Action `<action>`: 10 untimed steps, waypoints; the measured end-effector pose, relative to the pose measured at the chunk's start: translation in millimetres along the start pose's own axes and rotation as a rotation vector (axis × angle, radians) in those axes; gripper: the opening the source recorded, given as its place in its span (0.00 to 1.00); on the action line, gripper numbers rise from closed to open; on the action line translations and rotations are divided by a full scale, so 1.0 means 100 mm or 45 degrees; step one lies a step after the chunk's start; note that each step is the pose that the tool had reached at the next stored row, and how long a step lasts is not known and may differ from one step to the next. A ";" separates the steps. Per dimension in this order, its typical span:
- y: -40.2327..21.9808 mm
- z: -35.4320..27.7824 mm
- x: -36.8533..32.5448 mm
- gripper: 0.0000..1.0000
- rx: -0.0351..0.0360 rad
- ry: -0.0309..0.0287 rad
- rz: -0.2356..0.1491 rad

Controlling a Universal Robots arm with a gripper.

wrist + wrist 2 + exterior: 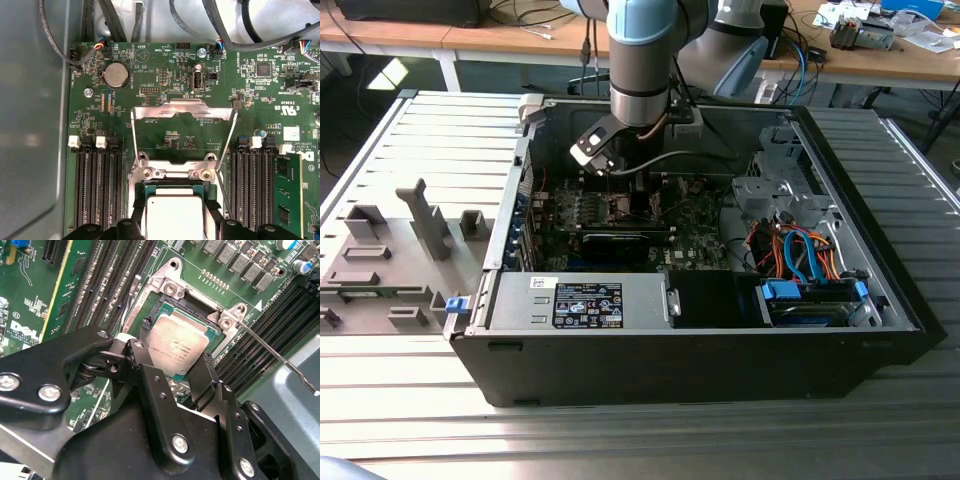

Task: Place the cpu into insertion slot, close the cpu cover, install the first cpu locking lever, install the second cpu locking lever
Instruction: 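Place the cpu into insertion slot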

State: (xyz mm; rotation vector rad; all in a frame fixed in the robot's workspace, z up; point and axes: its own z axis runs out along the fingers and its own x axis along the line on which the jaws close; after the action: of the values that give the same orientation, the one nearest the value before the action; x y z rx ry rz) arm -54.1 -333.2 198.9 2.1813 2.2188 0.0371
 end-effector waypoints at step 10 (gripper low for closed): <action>-0.004 -0.001 -0.022 0.54 -0.0013 0.0268 0.009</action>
State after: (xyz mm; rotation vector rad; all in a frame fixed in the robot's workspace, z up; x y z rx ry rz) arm -54.5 -335.4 199.0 2.1990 2.2210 0.0617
